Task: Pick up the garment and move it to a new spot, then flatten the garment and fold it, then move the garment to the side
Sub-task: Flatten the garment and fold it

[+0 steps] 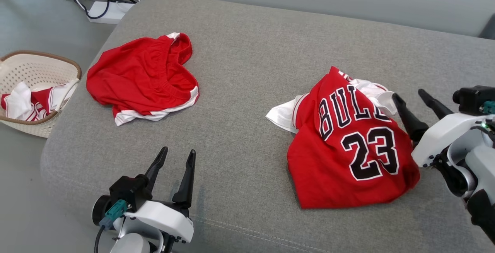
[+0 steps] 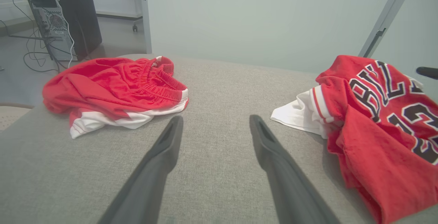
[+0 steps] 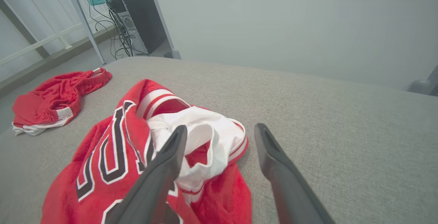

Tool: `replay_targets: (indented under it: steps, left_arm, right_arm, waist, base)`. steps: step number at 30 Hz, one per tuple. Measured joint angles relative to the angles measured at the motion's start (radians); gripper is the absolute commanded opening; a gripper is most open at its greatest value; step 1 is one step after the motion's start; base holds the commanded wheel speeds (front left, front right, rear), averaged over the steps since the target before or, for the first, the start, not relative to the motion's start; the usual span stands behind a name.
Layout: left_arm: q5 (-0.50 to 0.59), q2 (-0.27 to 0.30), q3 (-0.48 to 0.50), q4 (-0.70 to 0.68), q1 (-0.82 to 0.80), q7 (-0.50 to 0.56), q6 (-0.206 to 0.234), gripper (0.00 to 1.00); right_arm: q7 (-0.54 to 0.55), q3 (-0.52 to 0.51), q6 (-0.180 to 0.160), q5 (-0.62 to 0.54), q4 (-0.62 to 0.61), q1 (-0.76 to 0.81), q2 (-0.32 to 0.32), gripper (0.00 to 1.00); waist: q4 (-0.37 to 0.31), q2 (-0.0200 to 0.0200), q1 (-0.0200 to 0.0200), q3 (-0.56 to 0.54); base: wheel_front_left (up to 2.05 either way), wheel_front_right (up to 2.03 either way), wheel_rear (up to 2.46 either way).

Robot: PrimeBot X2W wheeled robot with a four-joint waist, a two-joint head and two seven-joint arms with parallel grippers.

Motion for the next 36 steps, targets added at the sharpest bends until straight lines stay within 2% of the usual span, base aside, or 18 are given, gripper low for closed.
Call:
replay_targets:
  steps: [9,17,18,19,20,21,23,27,31,36]
  left_arm:
    - [-0.021,0.000,-0.023,-0.003,-0.009,0.000,0.009,1.00]
    - [-0.029,0.000,-0.024,-0.015,-0.016,0.000,0.018,1.00]
    - [-0.033,0.000,-0.025,-0.017,-0.016,0.000,0.018,1.00]
    - [-0.033,0.000,-0.027,-0.018,-0.016,0.000,0.018,1.00]
    - [-0.033,0.000,-0.029,-0.018,-0.016,0.000,0.019,1.00]
    - [-0.033,0.000,-0.031,-0.019,-0.016,0.000,0.019,1.00]
    - [-0.034,0.000,-0.037,-0.020,-0.016,0.000,0.019,1.00]
    - [-0.040,0.000,-0.054,-0.027,-0.018,0.000,0.019,1.00]
    - [-0.044,0.000,-0.071,-0.033,-0.018,0.000,0.019,1.00]
    - [-0.063,0.001,-0.119,-0.049,-0.018,0.000,0.017,1.00]
  right_arm:
    - [0.105,0.009,0.000,-0.057,0.120,-0.077,0.022,1.00]
    - [0.167,0.039,0.000,-0.070,0.141,-0.078,0.026,0.98]
    - [0.177,0.043,0.000,-0.071,0.144,-0.078,0.026,0.80]
    - [0.186,0.048,0.000,-0.078,0.149,-0.078,0.026,0.42]
    - [0.194,0.050,0.000,-0.085,0.154,-0.078,0.026,0.18]
    - [0.197,0.050,0.000,-0.090,0.162,-0.081,0.027,0.00]
    - [0.200,0.050,0.000,-0.104,0.181,-0.097,0.029,0.00]
    - [0.127,0.034,0.000,-0.130,0.169,-0.163,0.036,0.00]
    - [0.057,0.022,0.000,-0.166,0.107,-0.263,0.040,0.00]
    - [0.036,0.017,0.000,-0.193,0.039,-0.374,0.048,0.00]
  waist:
    - [0.048,0.0000,0.0000,0.034]
    - [0.056,0.0000,0.0000,0.030]
    - [0.054,0.0000,0.0000,0.030]
    - [0.053,0.0000,0.0000,0.029]
    - [0.051,0.0000,0.0000,0.030]
    - [0.049,0.0000,0.0000,0.030]
    - [0.047,0.0000,0.0000,0.032]
    - [0.047,0.0000,0.0000,0.034]
    - [0.045,0.0000,0.0000,0.028]
    - [0.038,0.0000,0.0000,0.009]
  base:
    - [0.00,0.00,0.00]
    - [0.00,0.00,0.00]
    - [0.00,0.00,0.00]
    - [0.00,0.00,0.00]
    - [0.00,0.00,0.00]
    - [0.00,0.00,0.00]
    - [0.00,0.00,0.00]
    - [0.00,0.00,0.00]
    - [0.00,0.00,0.00]
    - [0.00,0.00,0.00]
